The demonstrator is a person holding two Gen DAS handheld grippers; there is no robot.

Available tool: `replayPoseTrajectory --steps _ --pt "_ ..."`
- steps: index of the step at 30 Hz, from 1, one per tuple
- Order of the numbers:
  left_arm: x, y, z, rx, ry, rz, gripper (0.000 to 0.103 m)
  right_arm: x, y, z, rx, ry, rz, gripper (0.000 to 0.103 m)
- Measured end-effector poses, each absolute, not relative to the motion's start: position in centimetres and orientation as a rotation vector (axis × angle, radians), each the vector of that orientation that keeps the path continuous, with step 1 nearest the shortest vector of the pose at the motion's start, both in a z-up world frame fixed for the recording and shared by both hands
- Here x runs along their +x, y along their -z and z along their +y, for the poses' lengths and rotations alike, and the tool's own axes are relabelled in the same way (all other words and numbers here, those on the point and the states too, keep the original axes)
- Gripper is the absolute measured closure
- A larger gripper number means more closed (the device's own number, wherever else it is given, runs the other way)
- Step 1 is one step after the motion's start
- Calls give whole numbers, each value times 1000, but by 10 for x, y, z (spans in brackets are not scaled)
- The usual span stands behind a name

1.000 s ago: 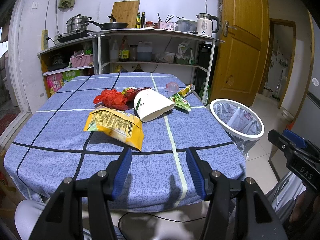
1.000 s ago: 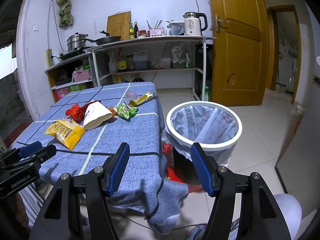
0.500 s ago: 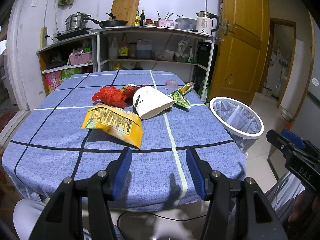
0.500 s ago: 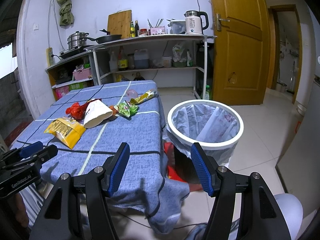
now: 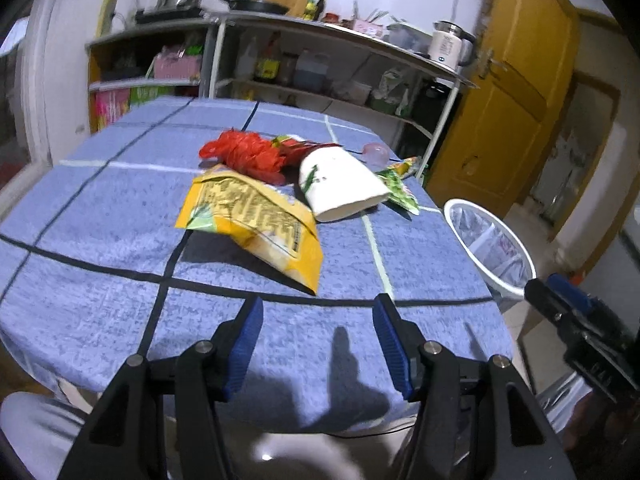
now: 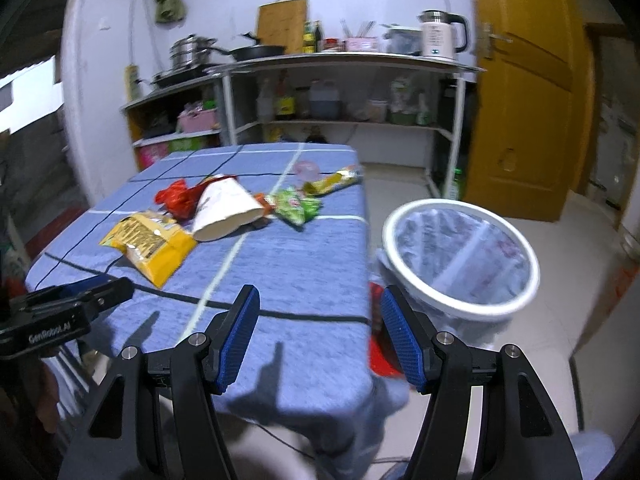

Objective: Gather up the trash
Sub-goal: 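Grasp the yellow chip bag with the left tool while the right tool grasps the white paper cup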

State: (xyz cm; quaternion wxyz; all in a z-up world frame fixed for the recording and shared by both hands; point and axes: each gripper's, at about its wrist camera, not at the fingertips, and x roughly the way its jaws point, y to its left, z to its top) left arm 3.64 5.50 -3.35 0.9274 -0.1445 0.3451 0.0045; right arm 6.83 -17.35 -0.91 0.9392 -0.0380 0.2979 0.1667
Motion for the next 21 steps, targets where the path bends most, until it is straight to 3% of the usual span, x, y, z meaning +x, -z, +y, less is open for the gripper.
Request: replayPoseTrajectory --steps 7,21 --pt "61 42 81 -407 -23 739 31 117 6 -141 -114 -477 655 39" --pt "97 48 111 -511 -17 754 32 227 12 -83 -135 -691 808 39"
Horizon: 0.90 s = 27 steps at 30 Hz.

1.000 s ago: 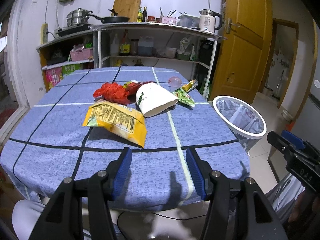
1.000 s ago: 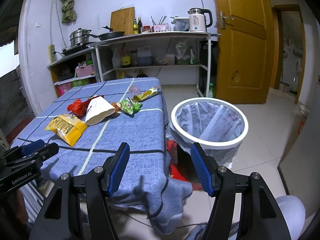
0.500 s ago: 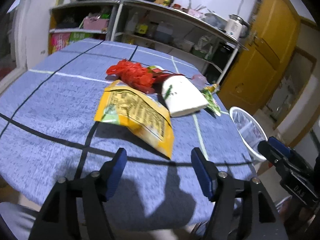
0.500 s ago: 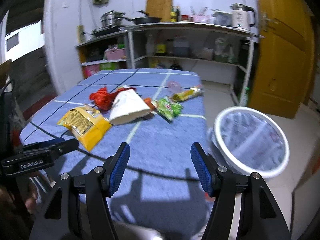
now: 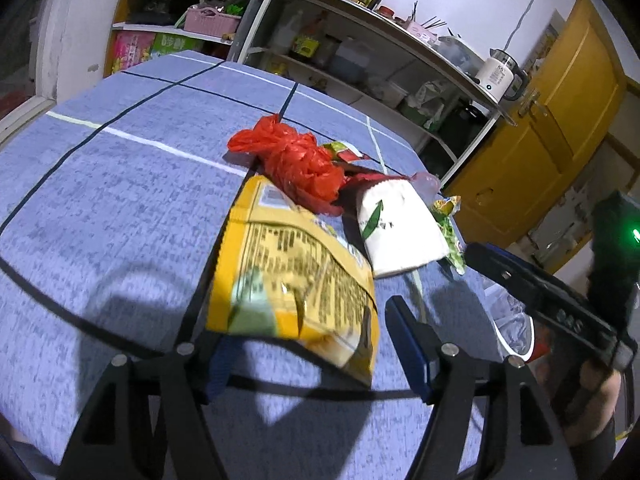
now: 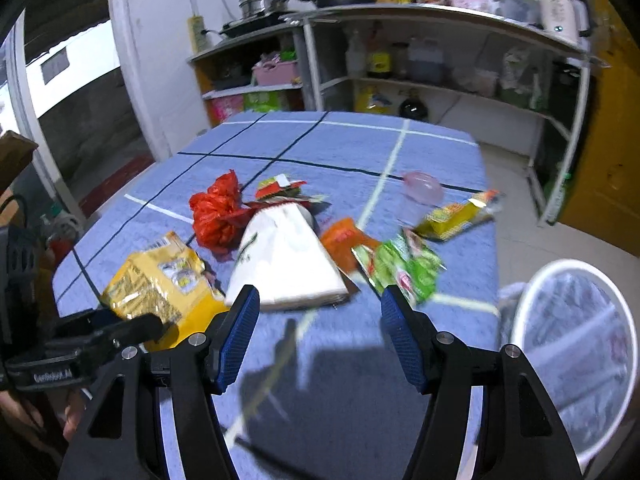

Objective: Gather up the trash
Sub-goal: 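Grasp the yellow chip bag with the left tool while the right tool grasps the white paper cup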

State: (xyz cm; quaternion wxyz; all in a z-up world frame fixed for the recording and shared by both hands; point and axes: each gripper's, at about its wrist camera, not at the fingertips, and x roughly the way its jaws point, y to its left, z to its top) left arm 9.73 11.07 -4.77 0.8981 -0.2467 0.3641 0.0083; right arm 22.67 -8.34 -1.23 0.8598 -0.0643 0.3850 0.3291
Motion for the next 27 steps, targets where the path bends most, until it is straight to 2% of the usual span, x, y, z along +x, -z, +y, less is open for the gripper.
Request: replayPoseTrajectory --steps 8,13,16,17,19,22,24,27 --pt "105 47 107 -464 31 743 66 270 31 -59 -138 -782 929 39" --pt "105 47 106 -454 38 738 71 275 33 -53 -117 -832 978 39" --pt "105 46 107 -448 36 732 75 276 34 -54 -102 -840 1004 43" --pt "105 46 107 -447 36 732 77 277 33 -56 -97 -840 1004 46" --pt "104 45 107 -445 37 728 80 277 32 -58 -86 -832 1007 65" --pt "104 42 106 -433 36 713 84 274 33 -59 -91 -833 1006 68" --pt "103 38 107 -427 36 702 87 270 33 -60 -91 -837 1003 80" --pt "100 34 108 -422 33 689 88 264 29 -66 -77 -837 988 82"
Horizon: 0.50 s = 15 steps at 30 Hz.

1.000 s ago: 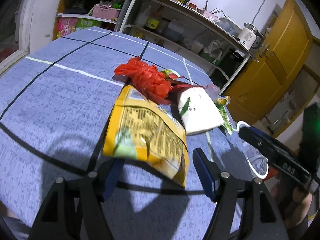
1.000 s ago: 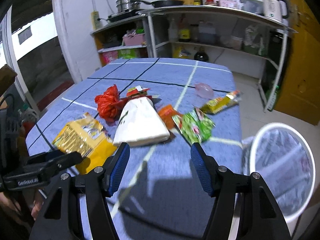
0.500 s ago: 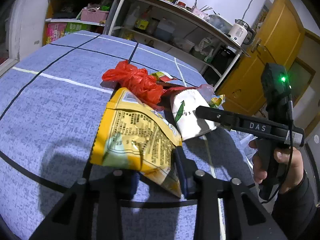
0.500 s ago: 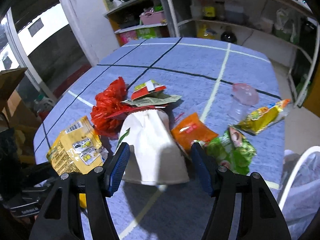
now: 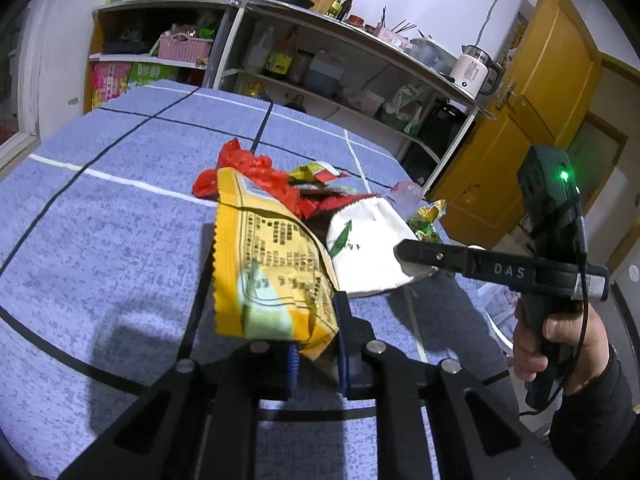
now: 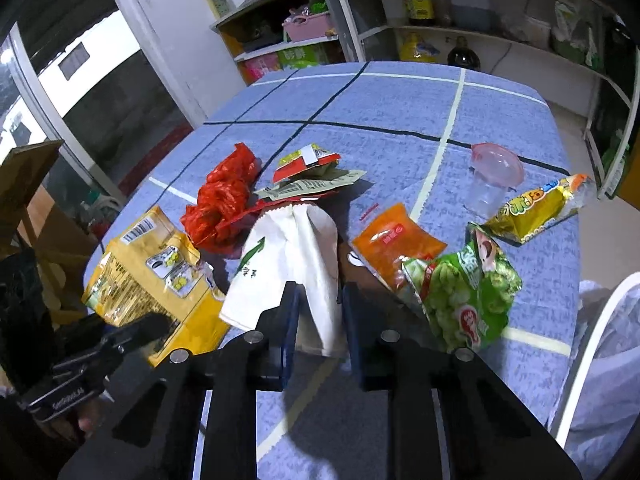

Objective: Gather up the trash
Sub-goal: 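Grasp the yellow chip bag with the left tool while the right tool grasps the white paper cup, then carry the chip bag and paper cup to the white bin and release both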

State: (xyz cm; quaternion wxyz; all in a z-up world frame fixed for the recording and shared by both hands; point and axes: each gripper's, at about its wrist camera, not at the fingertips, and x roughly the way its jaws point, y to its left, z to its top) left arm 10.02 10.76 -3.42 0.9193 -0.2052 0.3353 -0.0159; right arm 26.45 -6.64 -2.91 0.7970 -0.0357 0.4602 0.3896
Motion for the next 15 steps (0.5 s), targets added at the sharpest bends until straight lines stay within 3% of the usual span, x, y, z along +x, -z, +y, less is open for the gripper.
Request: replayPoseTrajectory --steps 15 --pt "81 8 102 -373 43 632 89 236 5 -107 43 -808 900 88"
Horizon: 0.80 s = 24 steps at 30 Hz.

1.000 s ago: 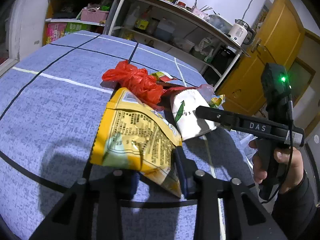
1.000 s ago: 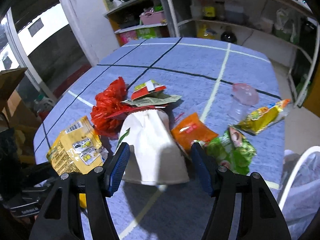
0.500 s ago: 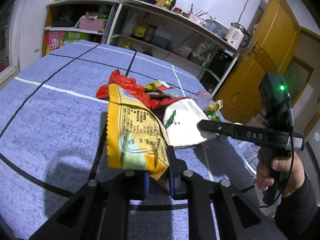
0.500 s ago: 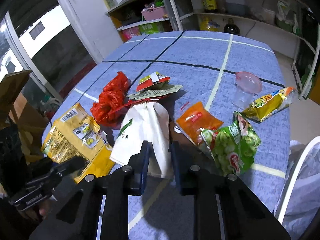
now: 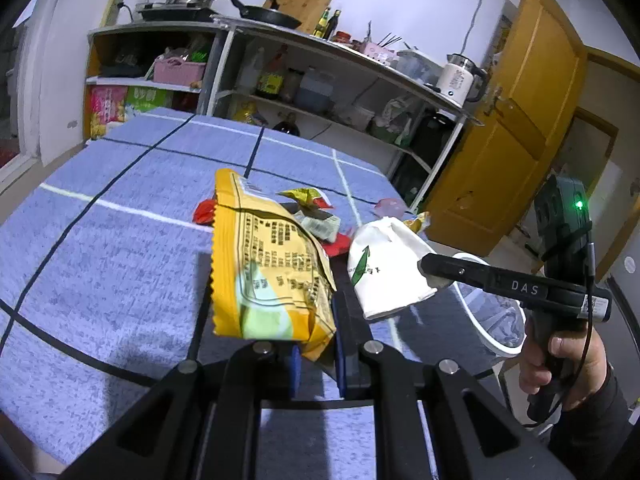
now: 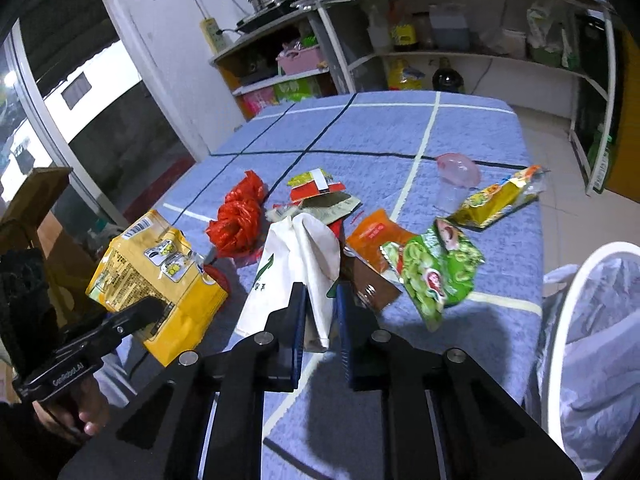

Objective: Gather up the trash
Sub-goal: 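Carry the chip bag and paper cup to the white bin and release both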

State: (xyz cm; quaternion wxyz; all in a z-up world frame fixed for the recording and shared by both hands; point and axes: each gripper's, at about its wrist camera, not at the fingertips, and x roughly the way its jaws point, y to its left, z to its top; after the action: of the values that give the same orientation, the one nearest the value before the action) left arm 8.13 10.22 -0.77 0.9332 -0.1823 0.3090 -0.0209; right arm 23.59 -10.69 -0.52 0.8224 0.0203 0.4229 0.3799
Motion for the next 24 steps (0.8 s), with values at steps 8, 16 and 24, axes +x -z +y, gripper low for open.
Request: replayPoseTrajectory --steps 8,16,24 --pt "88 -14 75 -326 136 608 90 227 -13 -156 137 -745 843 88" --pt "125 -23 13 -259 294 631 90 229 -17 -238 220 -579 811 88" --pt "163 -29 -60 -186 453 651 90 230 -6 -324 286 -383 801 88"
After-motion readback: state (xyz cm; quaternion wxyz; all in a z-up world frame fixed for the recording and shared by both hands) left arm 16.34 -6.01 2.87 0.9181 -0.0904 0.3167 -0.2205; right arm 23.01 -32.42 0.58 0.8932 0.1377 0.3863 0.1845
